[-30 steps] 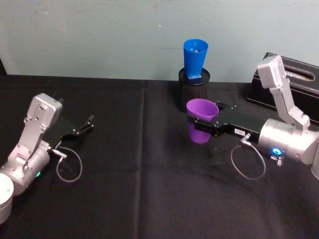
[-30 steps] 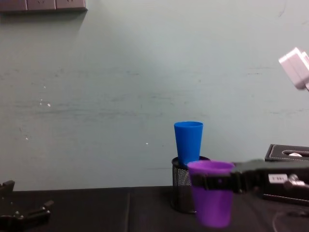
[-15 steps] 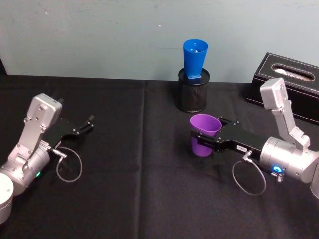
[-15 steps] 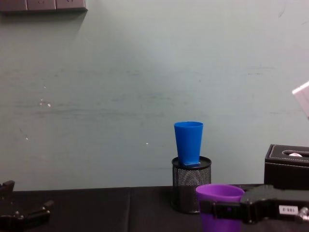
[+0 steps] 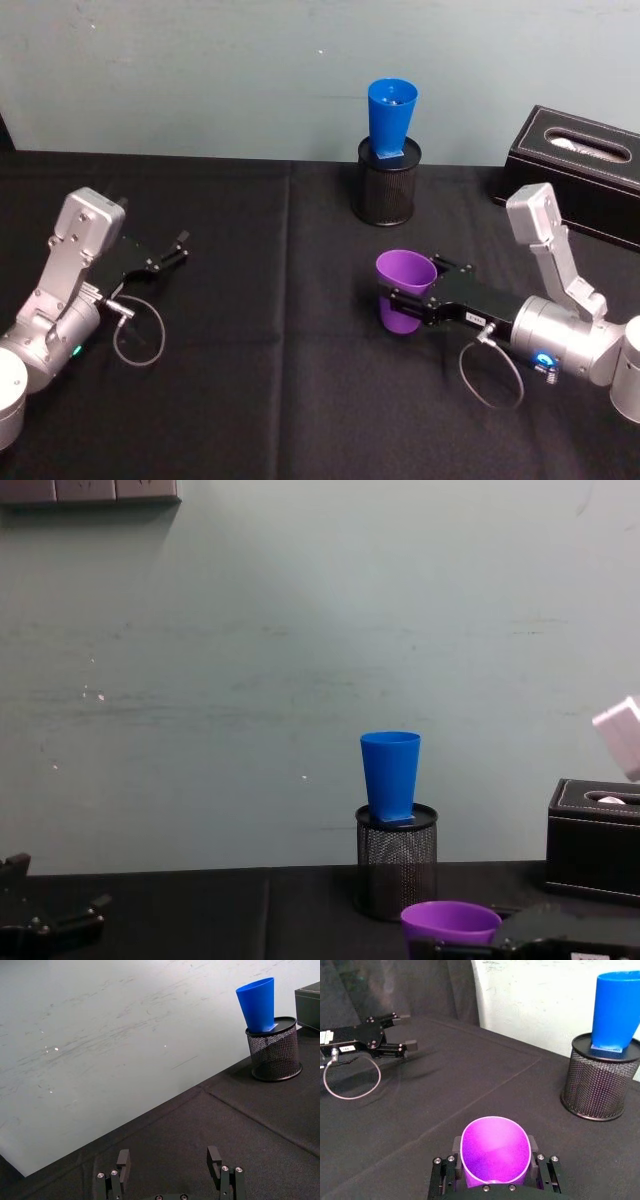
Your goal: Pick up one cup with a gripper and tap it against the other cup.
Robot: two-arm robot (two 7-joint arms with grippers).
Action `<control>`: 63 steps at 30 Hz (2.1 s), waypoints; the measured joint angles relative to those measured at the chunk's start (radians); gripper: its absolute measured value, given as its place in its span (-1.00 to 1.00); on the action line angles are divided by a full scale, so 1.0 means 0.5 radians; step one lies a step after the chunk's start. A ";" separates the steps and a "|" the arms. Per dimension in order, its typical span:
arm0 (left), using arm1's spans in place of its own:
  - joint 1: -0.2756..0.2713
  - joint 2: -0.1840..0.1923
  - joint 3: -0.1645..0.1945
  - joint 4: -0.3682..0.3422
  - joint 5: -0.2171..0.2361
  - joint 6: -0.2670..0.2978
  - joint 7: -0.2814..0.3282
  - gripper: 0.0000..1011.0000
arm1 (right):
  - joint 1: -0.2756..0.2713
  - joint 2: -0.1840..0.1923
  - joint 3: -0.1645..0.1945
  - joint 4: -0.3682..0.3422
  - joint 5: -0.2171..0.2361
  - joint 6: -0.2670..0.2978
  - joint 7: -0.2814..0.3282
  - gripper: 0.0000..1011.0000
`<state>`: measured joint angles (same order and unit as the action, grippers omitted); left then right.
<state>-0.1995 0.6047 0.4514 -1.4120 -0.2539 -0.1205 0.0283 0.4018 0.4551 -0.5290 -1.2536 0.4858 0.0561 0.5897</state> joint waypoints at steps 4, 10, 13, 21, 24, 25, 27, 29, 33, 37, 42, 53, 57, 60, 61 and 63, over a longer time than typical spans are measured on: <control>0.000 0.000 0.000 0.000 0.000 0.000 0.000 0.99 | -0.001 -0.017 -0.002 0.031 -0.014 -0.015 0.012 0.44; 0.000 0.000 0.000 0.000 0.000 0.000 0.000 0.99 | 0.000 -0.028 -0.002 0.054 -0.030 -0.031 0.025 0.44; 0.000 0.000 0.000 0.000 0.000 0.000 0.000 0.99 | 0.000 -0.028 -0.002 0.054 -0.030 -0.030 0.025 0.44; 0.000 0.000 0.000 0.000 0.000 0.000 0.000 0.99 | 0.001 -0.027 -0.003 0.051 -0.030 -0.021 0.024 0.66; 0.000 0.000 0.000 0.000 0.000 0.000 0.000 0.99 | 0.001 -0.026 -0.003 0.050 -0.030 -0.020 0.023 0.77; 0.000 0.000 0.000 0.000 0.000 0.000 0.000 0.99 | 0.001 -0.026 -0.003 0.049 -0.030 -0.020 0.023 0.80; 0.000 0.000 0.000 0.000 0.000 0.000 0.000 0.99 | 0.001 -0.026 -0.003 0.049 -0.030 -0.019 0.023 0.92; 0.000 0.000 0.000 0.000 0.000 0.000 0.000 0.99 | 0.001 -0.026 -0.003 0.048 -0.029 -0.019 0.023 0.98; 0.000 0.000 0.000 0.000 0.000 0.000 0.000 0.99 | -0.001 -0.024 0.001 0.039 -0.029 -0.020 0.022 0.98; 0.000 0.000 0.000 0.000 0.000 0.000 0.000 0.99 | -0.028 -0.014 0.032 -0.036 -0.026 -0.047 0.015 0.98; 0.000 0.000 0.000 0.000 0.000 0.000 0.000 0.99 | -0.064 -0.005 0.084 -0.132 -0.008 -0.092 -0.011 0.98; 0.000 0.000 0.000 0.000 0.000 0.000 0.000 0.99 | -0.228 -0.129 0.314 -0.235 -0.063 -0.079 -0.581 0.98; 0.000 0.000 0.000 0.000 0.000 0.000 0.000 0.99 | -0.267 -0.212 0.376 -0.196 -0.129 -0.108 -0.805 0.98; 0.000 0.000 0.000 0.000 0.000 0.000 0.000 0.99 | -0.282 -0.269 0.411 -0.152 -0.191 -0.144 -0.952 0.98; 0.000 0.000 0.000 0.000 0.000 0.000 0.000 0.99 | -0.284 -0.292 0.422 -0.132 -0.216 -0.160 -0.995 0.98; 0.000 0.000 0.000 0.000 0.000 0.000 0.000 0.99 | -0.285 -0.307 0.428 -0.117 -0.235 -0.170 -1.020 0.98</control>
<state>-0.1995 0.6047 0.4514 -1.4120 -0.2539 -0.1205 0.0283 0.2596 0.3017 -0.3151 -1.3120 0.3681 -0.0289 0.0799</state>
